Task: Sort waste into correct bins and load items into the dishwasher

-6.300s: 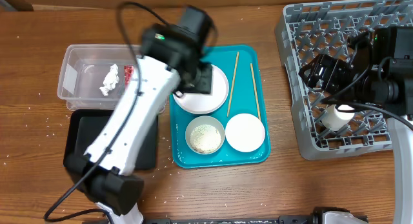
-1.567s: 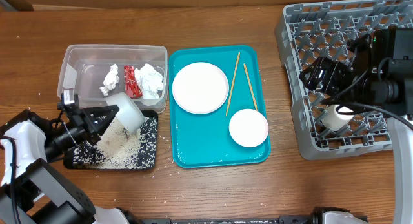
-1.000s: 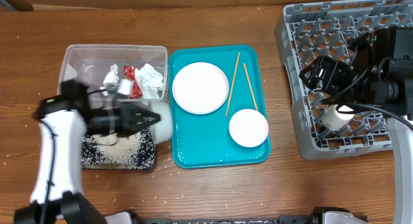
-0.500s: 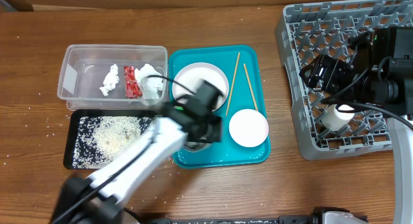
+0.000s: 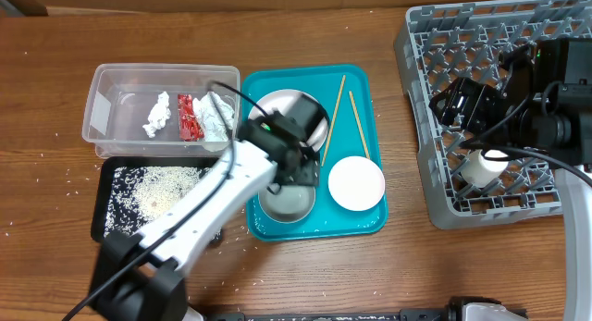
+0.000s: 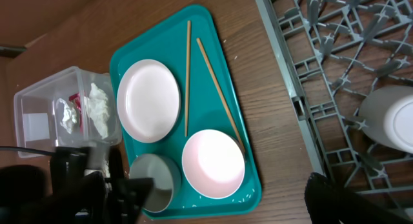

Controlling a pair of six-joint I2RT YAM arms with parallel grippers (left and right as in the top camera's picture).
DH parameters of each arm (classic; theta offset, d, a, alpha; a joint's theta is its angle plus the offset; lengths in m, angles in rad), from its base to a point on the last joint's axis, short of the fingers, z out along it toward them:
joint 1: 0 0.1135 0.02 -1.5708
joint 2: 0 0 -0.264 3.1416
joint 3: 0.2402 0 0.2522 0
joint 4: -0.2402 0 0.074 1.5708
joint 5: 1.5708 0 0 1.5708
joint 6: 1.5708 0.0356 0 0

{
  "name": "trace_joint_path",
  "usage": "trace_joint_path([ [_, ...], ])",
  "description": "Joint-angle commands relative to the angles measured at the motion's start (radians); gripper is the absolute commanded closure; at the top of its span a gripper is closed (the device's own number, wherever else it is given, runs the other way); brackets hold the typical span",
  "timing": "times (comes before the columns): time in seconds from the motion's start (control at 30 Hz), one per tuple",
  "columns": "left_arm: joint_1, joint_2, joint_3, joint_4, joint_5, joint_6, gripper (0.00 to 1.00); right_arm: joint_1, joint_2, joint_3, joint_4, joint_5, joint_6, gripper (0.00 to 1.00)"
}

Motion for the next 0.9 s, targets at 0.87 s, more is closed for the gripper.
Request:
trace_joint_path([
  [0.87, 0.143, -0.338, 0.535, -0.244, -0.102, 0.404, 0.00, 0.006, -0.001, 0.008, 0.029, 0.010, -0.001, 0.00],
])
